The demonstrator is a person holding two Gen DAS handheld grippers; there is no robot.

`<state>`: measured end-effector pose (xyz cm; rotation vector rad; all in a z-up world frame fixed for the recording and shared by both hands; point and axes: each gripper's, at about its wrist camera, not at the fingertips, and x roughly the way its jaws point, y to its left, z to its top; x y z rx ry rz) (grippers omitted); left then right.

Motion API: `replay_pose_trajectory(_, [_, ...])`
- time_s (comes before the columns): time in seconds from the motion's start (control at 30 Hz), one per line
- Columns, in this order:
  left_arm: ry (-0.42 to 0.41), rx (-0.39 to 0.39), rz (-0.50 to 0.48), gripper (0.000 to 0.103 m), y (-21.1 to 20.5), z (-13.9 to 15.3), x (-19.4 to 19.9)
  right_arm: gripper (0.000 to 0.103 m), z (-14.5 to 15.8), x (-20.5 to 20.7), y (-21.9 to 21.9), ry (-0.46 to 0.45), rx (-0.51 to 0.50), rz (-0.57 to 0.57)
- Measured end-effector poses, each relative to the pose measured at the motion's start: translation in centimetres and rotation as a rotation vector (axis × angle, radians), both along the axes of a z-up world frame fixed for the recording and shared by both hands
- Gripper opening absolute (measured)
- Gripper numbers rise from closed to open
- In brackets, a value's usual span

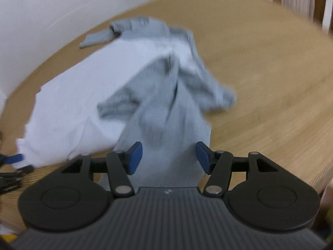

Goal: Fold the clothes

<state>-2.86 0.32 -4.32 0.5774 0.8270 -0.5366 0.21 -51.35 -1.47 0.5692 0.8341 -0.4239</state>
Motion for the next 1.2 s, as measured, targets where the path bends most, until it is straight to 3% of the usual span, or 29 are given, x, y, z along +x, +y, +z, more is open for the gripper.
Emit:
replay_pose_trajectory(0.03, [0.001, -0.001, -0.006, 0.034, -0.2, 0.1, -0.1, 0.059, -0.5, -0.3, 0.4, 0.019, 0.018, 0.021])
replay_pose_trajectory(0.07, [0.008, -0.008, -0.006, 0.03, -0.4, 0.1, -0.1, 0.059, -0.6, -0.2, 1.2, 0.032, -0.032, 0.052])
replay_pose_trajectory(0.1, [0.019, -0.017, -0.003, 0.023, -0.5, 0.0, -0.1, 0.041, -0.7, 0.1, 1.9, 0.044, -0.088, 0.084])
replay_pose_trajectory(0.13, [0.026, -0.022, 0.003, 0.022, -0.6, 0.0, 0.0, 0.003, -0.8, 0.3, 2.7, 0.056, -0.144, 0.117])
replay_pose_trajectory(0.2, [0.035, -0.024, 0.012, 0.023, -0.6, 0.1, 0.0, 0.004, 0.3, 0.8, 2.2, -0.009, -0.078, 0.123])
replay_pose_trajectory(0.33, [0.045, -0.028, 0.03, 0.024, -0.8, 0.2, 0.1, 0.004, 5.9, 3.7, -0.8, -0.26, 0.011, 0.113])
replay_pose_trajectory(0.47, [0.05, -0.026, 0.049, 0.024, -0.9, 0.3, 0.2, 0.006, 10.3, 10.1, -4.6, -0.432, 0.11, 0.076])
replay_pose_trajectory(0.53, [0.047, -0.018, 0.054, 0.024, -1.1, 0.3, 0.1, 0.015, 11.4, 15.0, -5.8, -0.411, 0.084, 0.051])
replay_pose_trajectory(0.6, [0.043, -0.004, 0.057, 0.025, -1.4, 0.4, 0.2, 0.031, 11.6, 19.0, -6.2, -0.294, -0.034, 0.014])
replay_pose_trajectory(0.63, [0.042, -0.002, 0.06, 0.025, -1.5, 0.4, 0.3, 0.031, 11.6, 19.7, -6.2, -0.234, -0.1, -0.017])
replay_pose_trajectory(0.73, [0.041, -0.006, 0.066, 0.026, -1.7, 0.4, 0.4, 0.032, 10.8, 17.2, -5.1, -0.219, -0.207, 0.042])
replay_pose_trajectory(0.87, [0.043, -0.018, 0.083, 0.034, -1.4, 0.5, 0.7, 0.044, 7.0, 9.4, -4.1, -0.1, -0.198, 0.03])
replay_pose_trajectory(1.0, [0.052, -0.033, 0.114, 0.045, -0.8, 0.5, 0.9, 0.046, 2.4, 2.3, -5.0, -0.005, -0.05, -0.197])
replay_pose_trajectory(1.1, [0.058, -0.033, 0.116, 0.045, -0.8, 0.6, 1.0, 0.046, 0.1, -0.5, -5.7, -0.055, 0.136, -0.303])
replay_pose_trajectory(1.17, [0.056, -0.028, 0.11, 0.04, -1.0, 0.6, 1.0, 0.046, -0.6, -0.8, -5.8, -0.131, 0.208, -0.307])
replay_pose_trajectory(1.2, [0.066, -0.031, 0.102, 0.025, -1.0, 0.6, 1.0, 0.044, -0.9, -0.4, -5.5, -0.151, 0.219, -0.308])
